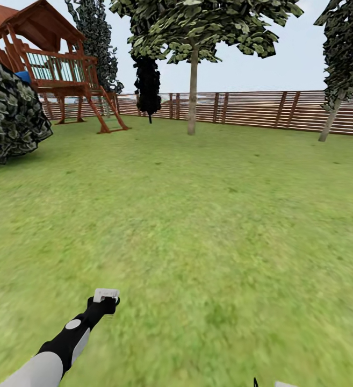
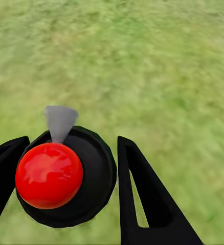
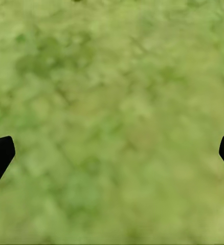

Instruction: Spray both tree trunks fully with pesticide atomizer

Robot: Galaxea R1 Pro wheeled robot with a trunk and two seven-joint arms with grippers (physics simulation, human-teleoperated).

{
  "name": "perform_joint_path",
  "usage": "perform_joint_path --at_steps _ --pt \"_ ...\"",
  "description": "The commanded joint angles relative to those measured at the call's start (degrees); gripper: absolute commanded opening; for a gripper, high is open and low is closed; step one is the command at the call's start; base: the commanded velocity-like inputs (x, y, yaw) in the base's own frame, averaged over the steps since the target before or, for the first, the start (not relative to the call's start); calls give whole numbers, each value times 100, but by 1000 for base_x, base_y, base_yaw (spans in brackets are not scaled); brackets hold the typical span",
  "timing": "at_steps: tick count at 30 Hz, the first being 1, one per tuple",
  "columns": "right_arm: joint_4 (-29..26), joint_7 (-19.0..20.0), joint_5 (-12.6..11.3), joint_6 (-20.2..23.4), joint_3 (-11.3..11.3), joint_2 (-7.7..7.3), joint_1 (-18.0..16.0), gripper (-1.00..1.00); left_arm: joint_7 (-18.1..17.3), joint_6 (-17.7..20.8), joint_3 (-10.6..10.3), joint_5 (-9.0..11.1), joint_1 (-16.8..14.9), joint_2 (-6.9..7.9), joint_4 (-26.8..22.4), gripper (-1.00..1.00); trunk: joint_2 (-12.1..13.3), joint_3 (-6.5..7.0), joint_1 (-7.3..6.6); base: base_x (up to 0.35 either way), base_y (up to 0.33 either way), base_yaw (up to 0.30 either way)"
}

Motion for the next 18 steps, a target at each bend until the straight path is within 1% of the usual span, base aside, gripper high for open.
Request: perform_joint_path --at_steps 1,7,11,18 --pt "0 0 0 0 0 0 0 100 1 0 -1 2 0 0 -1 -100 0 0 0 339 0 0" --pt "0 0 0 0 0 0 0 100 -5 0 0 2 0 8 -8 -100 0 0 0 339 0 0" --pt "0 0 0 0 0 0 0 100 3 -5 -23 2 4 -27 22 -100 0 0 0 339 0 0" --pt "0 0 0 0 0 0 0 100 1 0 -17 2 2 -32 30 -100 0 0 0 339 0 0"
